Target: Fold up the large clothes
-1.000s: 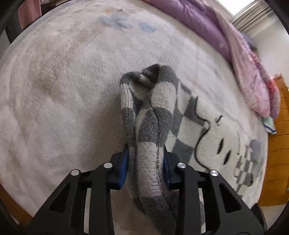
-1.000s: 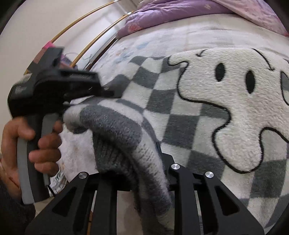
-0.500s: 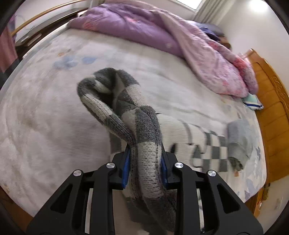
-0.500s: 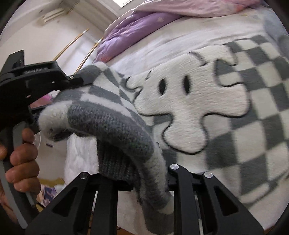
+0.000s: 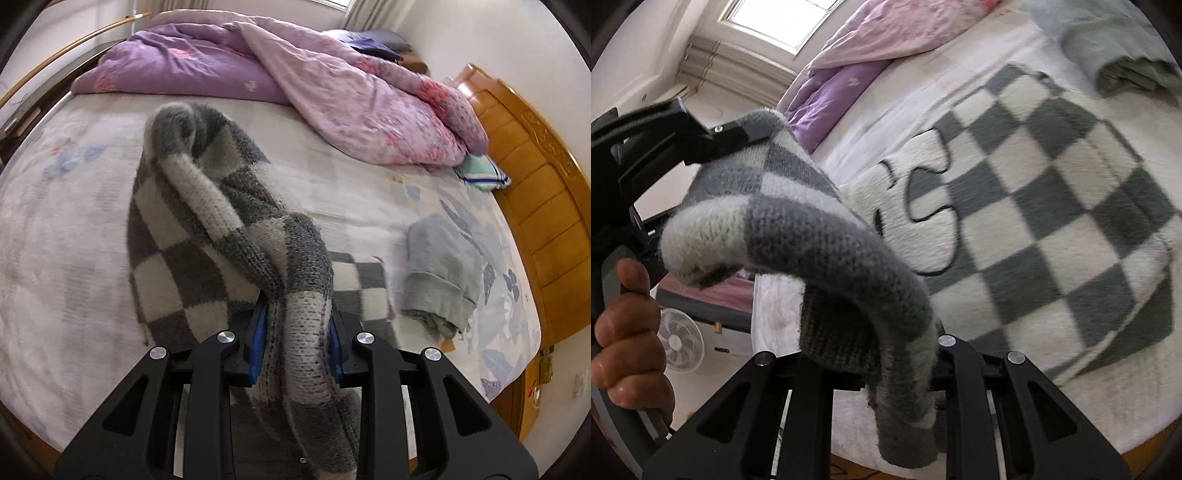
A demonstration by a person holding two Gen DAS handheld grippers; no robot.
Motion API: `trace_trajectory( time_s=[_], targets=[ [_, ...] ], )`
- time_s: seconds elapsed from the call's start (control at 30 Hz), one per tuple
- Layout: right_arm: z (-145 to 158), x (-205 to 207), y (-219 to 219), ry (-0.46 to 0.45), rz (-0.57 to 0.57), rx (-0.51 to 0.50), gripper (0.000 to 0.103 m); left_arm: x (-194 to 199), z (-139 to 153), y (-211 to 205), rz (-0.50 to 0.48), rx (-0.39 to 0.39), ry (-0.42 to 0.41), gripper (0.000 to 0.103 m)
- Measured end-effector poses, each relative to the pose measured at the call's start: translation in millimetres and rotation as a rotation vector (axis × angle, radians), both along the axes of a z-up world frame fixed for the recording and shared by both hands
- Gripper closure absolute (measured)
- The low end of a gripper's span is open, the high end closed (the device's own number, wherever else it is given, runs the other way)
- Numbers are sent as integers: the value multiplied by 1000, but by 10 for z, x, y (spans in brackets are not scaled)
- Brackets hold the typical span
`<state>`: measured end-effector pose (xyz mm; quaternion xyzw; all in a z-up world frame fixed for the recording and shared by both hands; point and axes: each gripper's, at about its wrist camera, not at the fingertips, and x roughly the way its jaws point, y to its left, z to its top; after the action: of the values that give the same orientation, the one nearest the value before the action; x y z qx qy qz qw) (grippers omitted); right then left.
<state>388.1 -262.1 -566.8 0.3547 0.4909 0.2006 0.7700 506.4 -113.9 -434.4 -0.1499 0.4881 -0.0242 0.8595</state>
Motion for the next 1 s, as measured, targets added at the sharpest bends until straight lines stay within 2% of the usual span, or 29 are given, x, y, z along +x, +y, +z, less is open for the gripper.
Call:
trace_trajectory(
  time_s=[0.13,0.47,0.73,1.0],
  targets=[
    [-122,79,-327,43,-60,42,87,118,-74,-473,-48,28,20,76],
    [-326,35,-1019,96,-160,30,87,409,-466,-1539,-167,79,76,76],
    [-508,4,-1345,123,-201,-3,87,522,-779,-1918,-211,82,123,76],
    [-642,-37,-1435,142,-225,-21,87,576,-926,-1965,-234,89,158,74]
  ],
)
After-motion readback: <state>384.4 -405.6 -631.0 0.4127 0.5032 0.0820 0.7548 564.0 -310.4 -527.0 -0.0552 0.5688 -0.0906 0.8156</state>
